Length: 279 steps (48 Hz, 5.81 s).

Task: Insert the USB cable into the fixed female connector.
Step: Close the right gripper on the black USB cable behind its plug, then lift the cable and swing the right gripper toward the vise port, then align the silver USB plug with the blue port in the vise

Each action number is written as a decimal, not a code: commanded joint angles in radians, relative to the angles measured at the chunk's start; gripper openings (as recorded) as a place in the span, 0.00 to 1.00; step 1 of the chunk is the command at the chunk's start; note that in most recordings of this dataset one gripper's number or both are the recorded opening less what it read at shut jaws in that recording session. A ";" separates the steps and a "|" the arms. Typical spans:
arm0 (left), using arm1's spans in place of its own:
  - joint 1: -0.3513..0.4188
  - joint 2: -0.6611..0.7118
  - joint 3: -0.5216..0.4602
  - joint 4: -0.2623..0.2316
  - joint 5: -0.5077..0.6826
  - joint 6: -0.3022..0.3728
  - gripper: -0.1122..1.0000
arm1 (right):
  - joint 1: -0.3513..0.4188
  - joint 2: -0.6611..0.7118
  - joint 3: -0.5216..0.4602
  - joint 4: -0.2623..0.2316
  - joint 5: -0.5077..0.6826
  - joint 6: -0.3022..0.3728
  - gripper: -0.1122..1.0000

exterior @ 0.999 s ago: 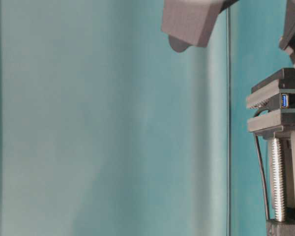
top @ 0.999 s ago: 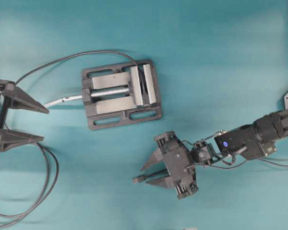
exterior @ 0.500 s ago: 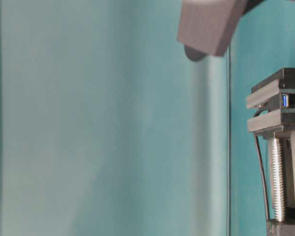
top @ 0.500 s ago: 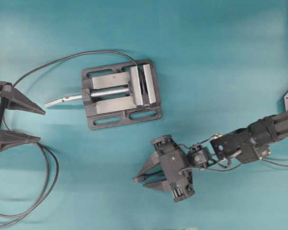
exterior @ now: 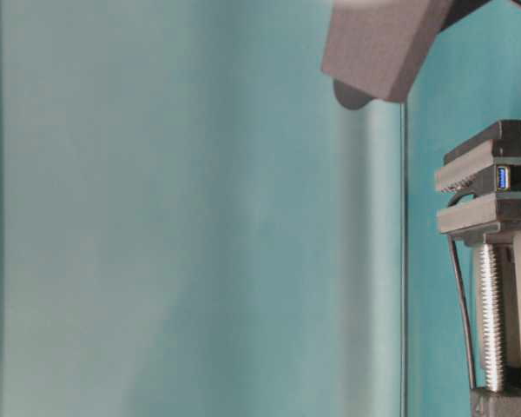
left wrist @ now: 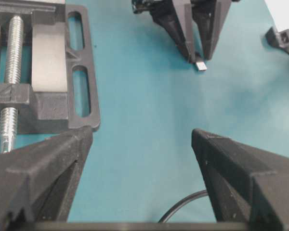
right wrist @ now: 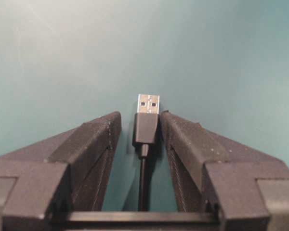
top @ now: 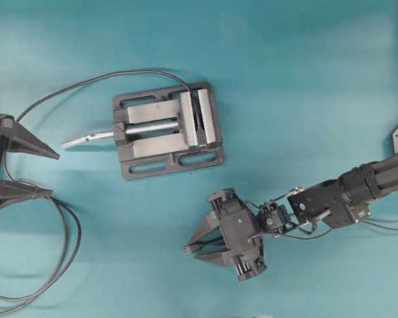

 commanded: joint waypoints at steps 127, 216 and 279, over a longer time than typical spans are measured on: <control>-0.006 -0.163 0.141 0.005 -0.006 -0.011 0.99 | 0.118 -0.069 0.035 0.923 -0.238 -0.431 0.27; -0.005 -0.163 0.141 0.005 -0.006 -0.012 0.99 | 0.239 0.201 -0.525 2.029 -0.965 -0.896 0.27; -0.005 -0.163 0.141 0.005 -0.006 -0.012 0.99 | 0.183 0.249 -0.660 2.071 -1.032 -0.894 0.27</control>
